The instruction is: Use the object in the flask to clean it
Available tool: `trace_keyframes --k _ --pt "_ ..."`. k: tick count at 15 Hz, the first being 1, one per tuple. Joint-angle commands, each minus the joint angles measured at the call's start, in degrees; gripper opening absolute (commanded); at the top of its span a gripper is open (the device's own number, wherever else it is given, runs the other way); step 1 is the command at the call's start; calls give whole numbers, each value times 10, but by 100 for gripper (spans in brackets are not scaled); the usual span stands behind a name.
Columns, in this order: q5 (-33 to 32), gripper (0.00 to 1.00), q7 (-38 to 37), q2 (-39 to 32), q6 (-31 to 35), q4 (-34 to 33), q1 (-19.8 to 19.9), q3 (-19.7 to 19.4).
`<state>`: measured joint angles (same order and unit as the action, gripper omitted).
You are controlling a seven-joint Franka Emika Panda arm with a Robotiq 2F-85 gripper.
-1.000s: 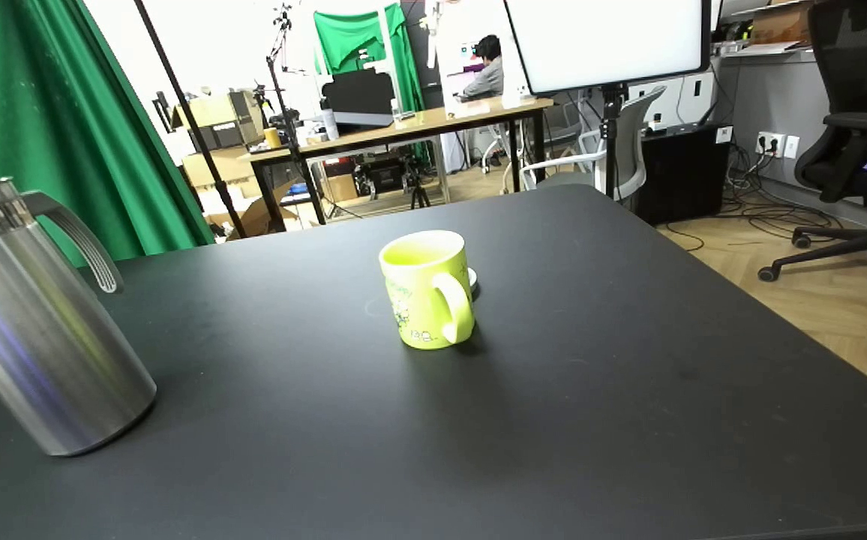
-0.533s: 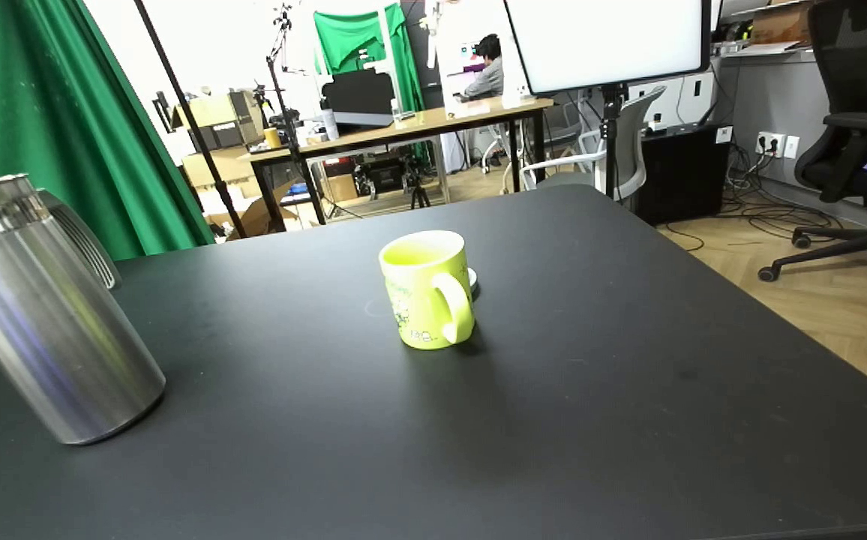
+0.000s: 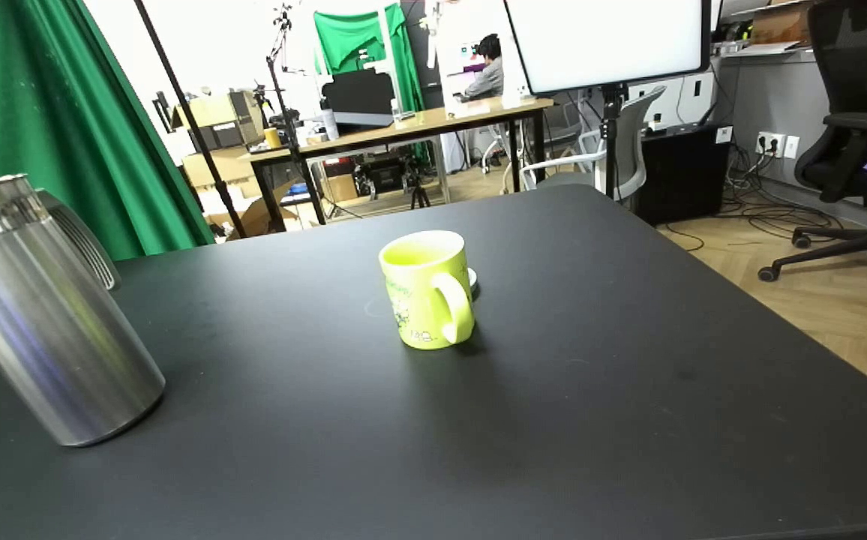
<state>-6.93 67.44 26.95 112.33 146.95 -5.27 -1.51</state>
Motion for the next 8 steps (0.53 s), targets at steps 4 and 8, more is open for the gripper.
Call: trace_keyframes --k 4,8 --pt "-16 4 -18 -35 21 -5 9 -4" --pt "-9 4 -4 1 -14 -27 5 -5"
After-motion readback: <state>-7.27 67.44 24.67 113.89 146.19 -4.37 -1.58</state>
